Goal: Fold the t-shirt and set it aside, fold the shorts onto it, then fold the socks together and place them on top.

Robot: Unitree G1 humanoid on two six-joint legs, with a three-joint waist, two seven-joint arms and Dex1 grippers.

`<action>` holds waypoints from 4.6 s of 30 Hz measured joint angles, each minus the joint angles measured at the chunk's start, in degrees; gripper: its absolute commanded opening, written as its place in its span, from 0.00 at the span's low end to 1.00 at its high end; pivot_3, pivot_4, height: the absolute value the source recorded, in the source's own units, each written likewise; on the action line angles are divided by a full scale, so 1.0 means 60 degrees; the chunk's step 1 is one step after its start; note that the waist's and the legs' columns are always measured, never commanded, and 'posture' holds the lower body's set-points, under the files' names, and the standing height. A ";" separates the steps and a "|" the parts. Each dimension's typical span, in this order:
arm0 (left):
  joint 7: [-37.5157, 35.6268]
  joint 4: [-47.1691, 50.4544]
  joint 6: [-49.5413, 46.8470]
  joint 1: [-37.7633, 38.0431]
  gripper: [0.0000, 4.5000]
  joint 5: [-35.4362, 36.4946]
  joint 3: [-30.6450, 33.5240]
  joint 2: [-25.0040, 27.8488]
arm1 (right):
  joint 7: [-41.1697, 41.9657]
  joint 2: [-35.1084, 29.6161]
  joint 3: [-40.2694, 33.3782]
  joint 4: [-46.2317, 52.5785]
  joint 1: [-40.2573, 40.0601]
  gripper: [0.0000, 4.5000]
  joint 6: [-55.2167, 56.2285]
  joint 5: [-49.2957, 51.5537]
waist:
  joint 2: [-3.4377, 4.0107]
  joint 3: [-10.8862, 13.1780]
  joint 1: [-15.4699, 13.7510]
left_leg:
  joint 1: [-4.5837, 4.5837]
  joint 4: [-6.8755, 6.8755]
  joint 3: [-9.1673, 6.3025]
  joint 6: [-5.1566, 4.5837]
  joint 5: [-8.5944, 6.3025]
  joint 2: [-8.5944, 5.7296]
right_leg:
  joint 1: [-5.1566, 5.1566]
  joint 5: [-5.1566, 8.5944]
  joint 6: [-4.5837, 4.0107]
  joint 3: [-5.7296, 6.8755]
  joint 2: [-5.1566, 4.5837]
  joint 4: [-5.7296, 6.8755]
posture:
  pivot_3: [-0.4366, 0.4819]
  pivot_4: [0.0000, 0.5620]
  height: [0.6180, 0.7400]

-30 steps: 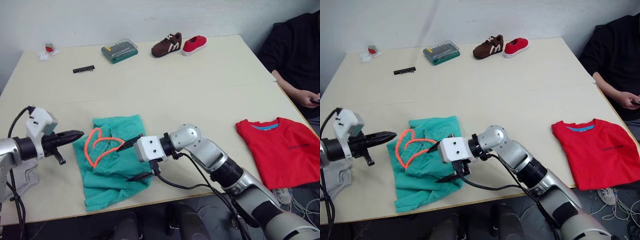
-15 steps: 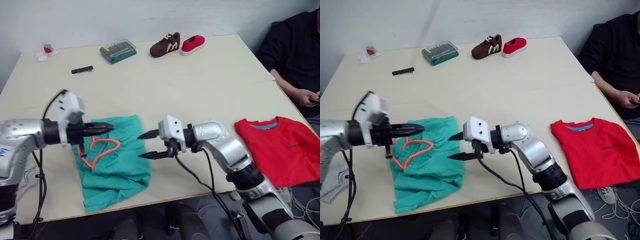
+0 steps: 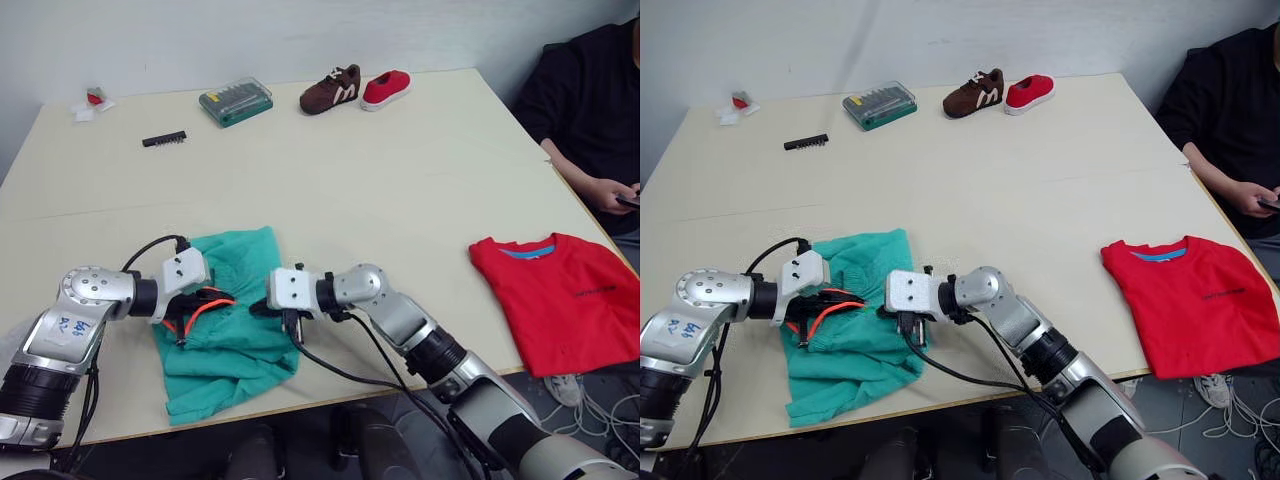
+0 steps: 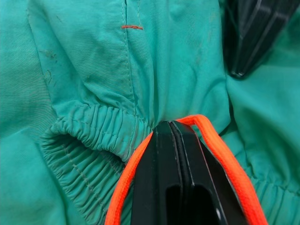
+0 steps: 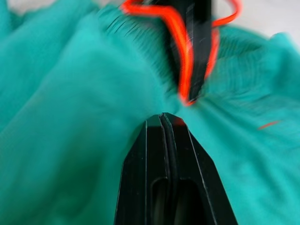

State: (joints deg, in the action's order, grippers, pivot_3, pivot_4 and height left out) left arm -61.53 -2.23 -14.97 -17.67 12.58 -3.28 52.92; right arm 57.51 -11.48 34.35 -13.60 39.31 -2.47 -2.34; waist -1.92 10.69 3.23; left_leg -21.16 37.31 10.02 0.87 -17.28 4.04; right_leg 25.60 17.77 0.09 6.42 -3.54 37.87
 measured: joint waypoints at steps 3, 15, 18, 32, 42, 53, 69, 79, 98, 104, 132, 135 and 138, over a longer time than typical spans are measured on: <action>0.0103 -0.0176 0.0290 0.0051 0.00 -0.0088 0.0051 -0.0003 | 0.0526 -0.0607 0.0063 0.0605 -0.0495 0.01 0.0211 0.0065 | 0.0001 0.0000 -0.0005 | 0.0014 -0.0001 -0.0002 0.0000 0.0003 -0.0001 | -0.0008 0.0000 0.0000 -0.0002 -0.0001 0.0009 | 0.48 0.27 1.00; 0.0024 0.0520 -0.0758 0.0181 0.00 0.1134 0.0925 -0.0497 | 0.0677 -0.0366 -0.2059 0.1278 0.0282 0.01 -0.1891 0.2022 | 0.0001 0.0000 0.0014 | 0.0019 -0.0007 -0.0015 0.0031 0.0030 0.0009 | -0.0005 -0.0008 -0.0015 0.0007 0.0007 0.0032 | 0.48 0.27 1.00; 0.0071 0.0929 -0.1063 0.0487 0.00 0.1238 0.1103 -0.0458 | -0.0302 0.0583 -0.2454 -0.0301 0.1339 0.01 -0.1871 0.1886 | 0.0001 0.0000 0.0038 | 0.0016 -0.0010 -0.0012 0.0033 0.0038 0.0009 | -0.0003 -0.0007 -0.0017 0.0007 0.0007 0.0027 | 0.48 0.27 1.00; 0.0566 0.0665 -0.0697 0.0954 0.00 0.0490 0.0983 -0.0651 | -0.3743 0.1485 -0.3598 -0.6484 0.3676 0.01 -0.0013 0.0394 | 0.0003 0.0002 0.0044 | -0.0006 -0.0009 -0.0006 0.0021 0.0040 0.0006 | 0.0007 -0.0008 -0.0016 0.0002 -0.0001 0.0013 | 0.48 0.27 1.00; 0.0695 0.0617 -0.0624 0.0875 0.00 0.0583 0.1123 -0.1063 | -0.0940 -0.0267 -0.4596 0.0050 0.1556 0.36 -0.8084 0.4412 | 0.0003 0.0001 -0.0016 | -0.0006 -0.0014 -0.0024 0.0008 0.0037 0.0009 | -0.0004 -0.0008 -0.0016 0.0003 -0.0001 0.0008 | 0.48 0.27 1.00; 0.0237 0.2222 -0.2512 0.1257 0.41 0.3152 0.3277 -0.0574 | -0.1192 0.0177 -0.3921 0.0705 0.0564 1.00 -1.0456 0.5215 | 0.0003 0.0001 0.0093 | -0.0002 -0.0029 -0.0021 0.0028 0.0048 0.0011 | 0.0005 -0.0007 -0.0016 0.0008 0.0008 0.0014 | 0.48 0.27 1.00; -0.0633 0.3309 -0.2934 0.3294 0.99 0.3578 0.4975 0.0994 | -0.0978 0.1726 -0.3519 -0.1534 0.1330 1.00 -0.9320 0.5021 | 0.0001 0.0000 0.0288 | 0.0008 -0.0051 -0.0025 0.0039 0.0046 0.0013 | 0.0003 -0.0003 -0.0024 0.0005 0.0010 0.0002 | 0.48 0.27 1.00; -0.0428 0.3509 -0.3328 0.2682 1.00 0.4143 0.5259 0.0954 | -0.0925 0.2227 -0.3324 -0.2088 0.1483 0.55 -0.9141 0.4800 | 0.0002 0.0001 0.0250 | -0.0011 -0.0048 -0.0027 0.0035 0.0041 0.0008 | 0.0008 -0.0004 -0.0022 0.0005 0.0005 -0.0008 | 0.48 0.27 1.00; -0.0298 0.4412 -0.5041 0.0286 1.00 0.7013 0.3638 0.0439 | -0.0255 -0.3797 -0.4916 0.3067 -0.0353 0.00 -1.1140 0.6010 | 0.0013 0.0009 -0.0175 | -0.0018 -0.0040 -0.0036 0.0009 0.0027 -0.0025 | -0.0001 -0.0008 -0.0005 0.0001 -0.0002 -0.0034 | 0.48 0.27 1.00; -0.0370 0.4334 -0.4933 -0.0481 1.00 0.6856 0.2454 -0.0115 | 0.0946 -0.7624 -0.6328 0.3887 -0.2128 0.00 -1.0894 0.6319 | 0.0014 0.0021 -0.0249 | -0.0008 -0.0038 -0.0029 0.0009 0.0027 -0.0025 | -0.0004 -0.0009 0.0002 -0.0013 0.0022 -0.0038 | 0.48 0.27 1.00; -0.0804 0.3612 -0.4040 -0.0883 1.00 0.5795 0.1876 -0.0456 | 0.0950 -1.0609 -0.7310 -0.5762 -0.3606 0.45 -0.1933 0.1690 | 0.0045 0.0061 -0.0271 | 0.0017 -0.0011 -0.0005 0.0018 0.0059 -0.0038 | -0.0020 -0.0017 0.0033 -0.0057 0.0024 -0.0021 | 0.48 0.27 1.00; -0.0821 0.3610 -0.4036 -0.0913 1.00 0.5791 0.1870 -0.0497 | 0.0717 -1.0592 -0.7755 -0.5900 -0.3610 0.68 -0.1704 0.1829 | 0.0046 0.0060 -0.0256 | 0.0020 -0.0011 -0.0005 0.0020 0.0061 -0.0038 | -0.0020 -0.0017 0.0033 -0.0060 0.0025 -0.0016 | 0.48 0.27 1.00; -0.0840 0.3587 -0.4000 -0.1039 1.00 0.5766 0.1828 -0.0609 | 0.0570 -1.0614 -0.8443 -0.5926 -0.3777 0.90 -0.1364 0.2049 | 0.0047 0.0060 -0.0261 | 0.0022 -0.0015 -0.0005 0.0026 0.0064 -0.0036 | -0.0020 -0.0017 0.0033 -0.0059 0.0029 -0.0014 | 0.48 0.27 1.00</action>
State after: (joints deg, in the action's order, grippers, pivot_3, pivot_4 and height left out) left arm -66.57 19.29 -38.97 -23.90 47.18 7.69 49.27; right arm 60.93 -75.16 -16.31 -49.16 16.64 -10.66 9.95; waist -1.64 11.05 1.67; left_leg -21.03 37.22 9.99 1.02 -16.89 3.82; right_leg 25.48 17.67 0.29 6.06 -3.37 37.78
